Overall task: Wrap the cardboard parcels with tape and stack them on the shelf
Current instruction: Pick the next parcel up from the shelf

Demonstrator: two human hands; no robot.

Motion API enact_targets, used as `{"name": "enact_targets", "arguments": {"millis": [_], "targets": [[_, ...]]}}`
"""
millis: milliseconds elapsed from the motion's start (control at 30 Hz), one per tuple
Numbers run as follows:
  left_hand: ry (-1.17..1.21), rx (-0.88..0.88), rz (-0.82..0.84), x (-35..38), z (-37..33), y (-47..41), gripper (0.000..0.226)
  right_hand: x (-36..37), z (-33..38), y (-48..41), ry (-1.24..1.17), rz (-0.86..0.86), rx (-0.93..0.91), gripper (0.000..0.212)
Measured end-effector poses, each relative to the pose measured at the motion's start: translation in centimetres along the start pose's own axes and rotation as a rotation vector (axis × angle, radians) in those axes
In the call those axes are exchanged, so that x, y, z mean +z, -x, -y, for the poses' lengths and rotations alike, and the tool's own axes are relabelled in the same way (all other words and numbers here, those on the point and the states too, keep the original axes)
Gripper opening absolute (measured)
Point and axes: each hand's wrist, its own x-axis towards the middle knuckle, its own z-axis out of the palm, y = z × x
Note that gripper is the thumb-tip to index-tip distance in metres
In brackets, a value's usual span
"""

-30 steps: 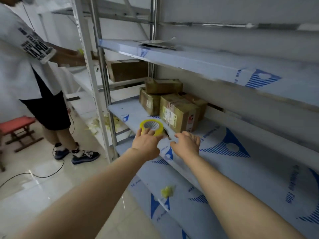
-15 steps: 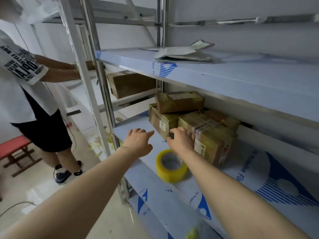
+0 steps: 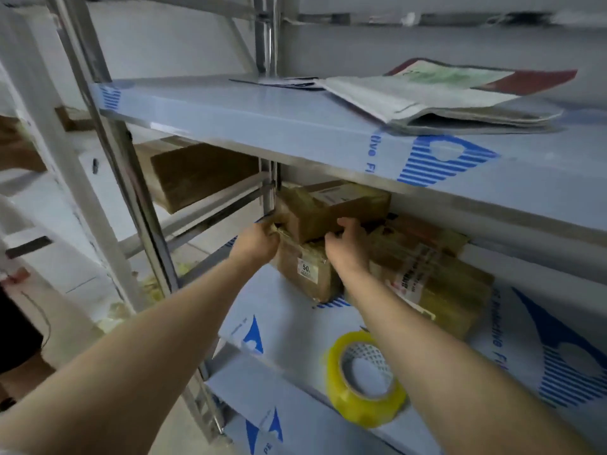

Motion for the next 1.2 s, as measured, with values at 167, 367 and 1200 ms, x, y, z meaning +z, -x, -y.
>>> {"name": "enact_targets", "arguments": {"millis": [167, 367, 1200], "targets": [[0.292, 0.046, 0.139, -1.0, 0.2, -6.7, 0.032, 2.8, 1.5, -1.5, -0.039, -0.156, 0.202, 0.051], [0.34, 0.125, 0.244, -1.0, 0.3, -11.4, 0.031, 5.3, 2.9, -2.3, -0.034, -0.214, 0.325, 0.058], [1.029, -0.009, 0.224, -6.8, 5.0, 1.8, 0.083, 3.5, -0.2, 17.9, -1.279, -0.194, 0.565, 0.043]]}}
